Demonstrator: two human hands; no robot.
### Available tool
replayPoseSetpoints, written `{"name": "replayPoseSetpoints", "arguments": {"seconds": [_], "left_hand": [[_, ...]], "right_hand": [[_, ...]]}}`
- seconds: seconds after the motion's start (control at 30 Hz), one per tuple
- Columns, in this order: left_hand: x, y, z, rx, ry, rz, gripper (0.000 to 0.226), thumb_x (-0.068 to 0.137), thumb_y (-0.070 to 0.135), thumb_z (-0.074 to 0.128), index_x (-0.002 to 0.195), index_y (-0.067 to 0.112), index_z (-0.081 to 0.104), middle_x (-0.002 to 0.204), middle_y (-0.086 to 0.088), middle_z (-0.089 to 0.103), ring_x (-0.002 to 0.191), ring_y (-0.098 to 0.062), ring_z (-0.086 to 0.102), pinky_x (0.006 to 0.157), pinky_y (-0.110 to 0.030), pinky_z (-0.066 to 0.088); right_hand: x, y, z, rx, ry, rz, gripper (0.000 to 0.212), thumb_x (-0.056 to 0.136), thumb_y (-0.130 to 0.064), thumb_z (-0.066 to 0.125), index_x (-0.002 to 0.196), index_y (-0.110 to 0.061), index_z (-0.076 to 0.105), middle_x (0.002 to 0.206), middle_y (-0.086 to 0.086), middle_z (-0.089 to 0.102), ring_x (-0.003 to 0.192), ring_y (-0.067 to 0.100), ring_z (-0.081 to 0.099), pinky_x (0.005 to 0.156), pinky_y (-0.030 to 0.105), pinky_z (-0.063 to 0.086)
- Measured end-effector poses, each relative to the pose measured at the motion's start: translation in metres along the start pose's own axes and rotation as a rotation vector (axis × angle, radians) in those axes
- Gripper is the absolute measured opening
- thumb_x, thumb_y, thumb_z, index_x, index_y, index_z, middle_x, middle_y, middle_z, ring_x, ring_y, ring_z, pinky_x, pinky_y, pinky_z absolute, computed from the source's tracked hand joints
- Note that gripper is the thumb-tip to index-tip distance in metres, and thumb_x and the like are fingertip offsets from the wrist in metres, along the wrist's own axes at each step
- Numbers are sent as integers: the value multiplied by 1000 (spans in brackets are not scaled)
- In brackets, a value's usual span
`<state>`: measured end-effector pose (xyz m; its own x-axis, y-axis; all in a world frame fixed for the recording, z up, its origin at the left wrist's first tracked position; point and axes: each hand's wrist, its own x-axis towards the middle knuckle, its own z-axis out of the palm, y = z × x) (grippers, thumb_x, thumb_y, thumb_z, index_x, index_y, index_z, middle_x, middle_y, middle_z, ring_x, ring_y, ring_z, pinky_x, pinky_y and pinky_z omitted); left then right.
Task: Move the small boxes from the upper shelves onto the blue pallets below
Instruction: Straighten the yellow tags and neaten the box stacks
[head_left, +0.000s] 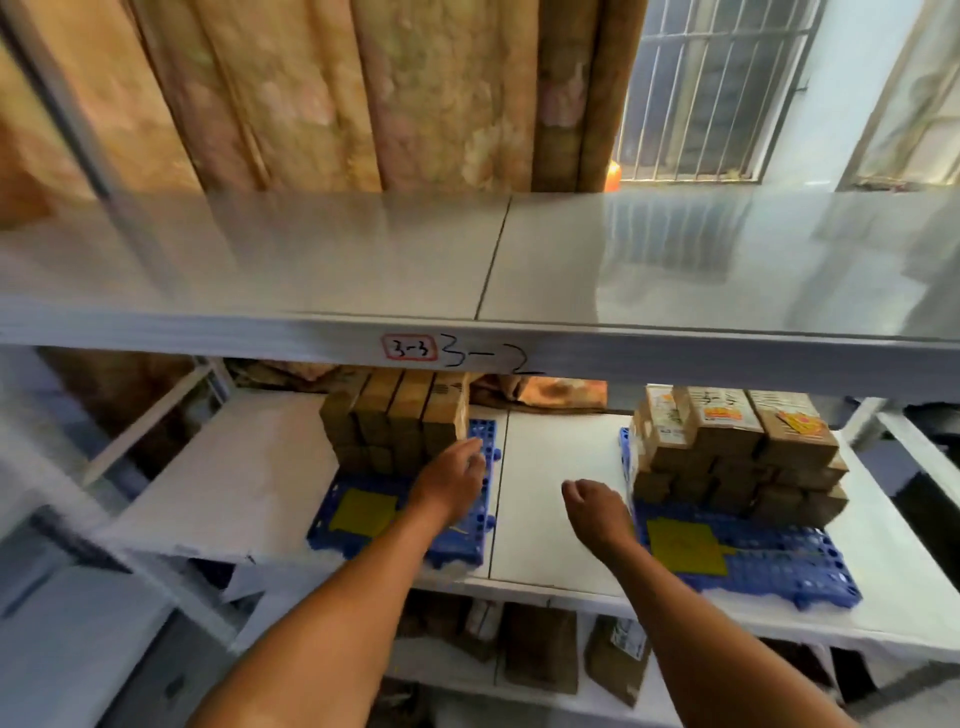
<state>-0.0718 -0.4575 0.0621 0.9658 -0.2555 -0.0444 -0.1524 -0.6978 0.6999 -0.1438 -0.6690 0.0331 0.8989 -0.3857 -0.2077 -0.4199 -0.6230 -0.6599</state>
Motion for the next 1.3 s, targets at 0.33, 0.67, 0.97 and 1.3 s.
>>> {"name": "replayPoseSetpoints", "arguments": {"seconds": [0.33,0.67,0.97,1.3], "left_hand": [[40,-114,-170,-145,521,37,38,102,32,52,135,17,63,139,-9,63,128,-28,57,100,-36,45],[75,-179,-152,-552,113,-367,56,109,43,31,153,11,42,161,-11,38,146,-30,38,119,-41,31],[81,-196,-159,-630,161,-307,34,104,47,38,104,31,67,117,-3,61,111,-28,55,92,-36,40],[82,-191,-162,-679,120,-328,46,103,41,45,136,14,62,141,-10,59,128,-29,55,111,-45,42]], "right_hand": [[10,-144,82,519,-17,152,60,109,-48,36,147,-3,50,148,18,54,127,32,54,102,40,43],[42,-191,122,739,9,276,35,102,-51,45,116,-22,61,136,15,62,127,38,58,106,56,45],[53,-189,121,737,37,209,37,103,-49,48,125,-23,64,130,11,65,115,27,61,97,45,48],[59,-196,124,748,57,192,46,100,-42,56,136,-14,61,128,15,66,119,33,63,106,52,52]]}}
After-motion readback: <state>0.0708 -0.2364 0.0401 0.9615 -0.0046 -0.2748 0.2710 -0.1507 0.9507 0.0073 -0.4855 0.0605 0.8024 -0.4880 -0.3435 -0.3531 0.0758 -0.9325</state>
